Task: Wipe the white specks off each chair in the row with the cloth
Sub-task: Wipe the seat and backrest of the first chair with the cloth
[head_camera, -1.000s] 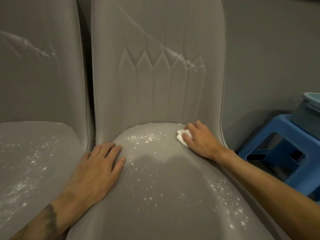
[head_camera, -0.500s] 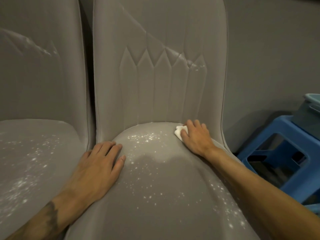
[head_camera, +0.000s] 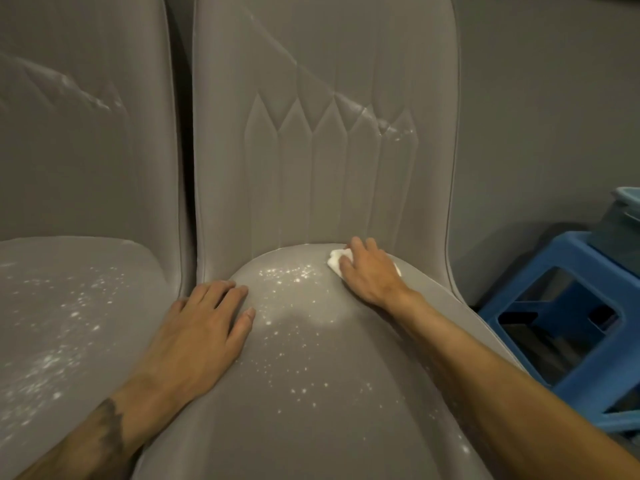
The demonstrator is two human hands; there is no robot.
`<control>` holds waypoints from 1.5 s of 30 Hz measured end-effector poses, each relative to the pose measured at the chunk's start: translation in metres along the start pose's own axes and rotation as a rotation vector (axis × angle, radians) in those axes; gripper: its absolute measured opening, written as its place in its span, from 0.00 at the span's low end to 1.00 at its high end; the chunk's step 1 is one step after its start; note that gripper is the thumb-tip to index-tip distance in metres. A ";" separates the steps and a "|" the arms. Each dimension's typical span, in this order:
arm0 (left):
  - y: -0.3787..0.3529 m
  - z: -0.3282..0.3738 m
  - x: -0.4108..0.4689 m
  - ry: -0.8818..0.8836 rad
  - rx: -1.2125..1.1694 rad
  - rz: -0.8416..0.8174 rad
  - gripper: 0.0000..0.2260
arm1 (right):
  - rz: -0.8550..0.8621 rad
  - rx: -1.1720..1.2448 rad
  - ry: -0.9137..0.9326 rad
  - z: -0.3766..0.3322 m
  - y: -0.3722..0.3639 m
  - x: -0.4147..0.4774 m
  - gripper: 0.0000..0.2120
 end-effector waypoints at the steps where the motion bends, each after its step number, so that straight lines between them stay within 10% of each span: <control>1: 0.000 -0.001 0.000 0.000 -0.005 0.004 0.32 | -0.009 0.023 0.054 -0.010 -0.004 -0.002 0.15; 17: -0.003 -0.002 0.001 -0.006 -0.002 0.000 0.31 | -0.063 0.022 0.229 -0.014 0.005 -0.023 0.12; 34: -0.003 0.000 0.001 0.008 0.007 0.019 0.28 | 0.030 -0.024 -0.009 0.009 0.002 0.013 0.13; 40: -0.005 -0.001 0.001 0.004 0.008 0.030 0.27 | -0.068 0.079 0.317 -0.017 -0.002 -0.004 0.12; 45: -0.004 0.000 0.000 0.006 0.017 0.033 0.27 | -0.043 -0.020 0.062 0.014 0.002 0.024 0.14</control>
Point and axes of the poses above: each hand's wrist, its own x-axis towards the middle knuckle, its own y-axis out of the back of the hand, z = x × y, the point moved 2 cm from there along x, towards the middle knuckle, and after that the axes turned 9 degrees about y, right-handed, at the moved point
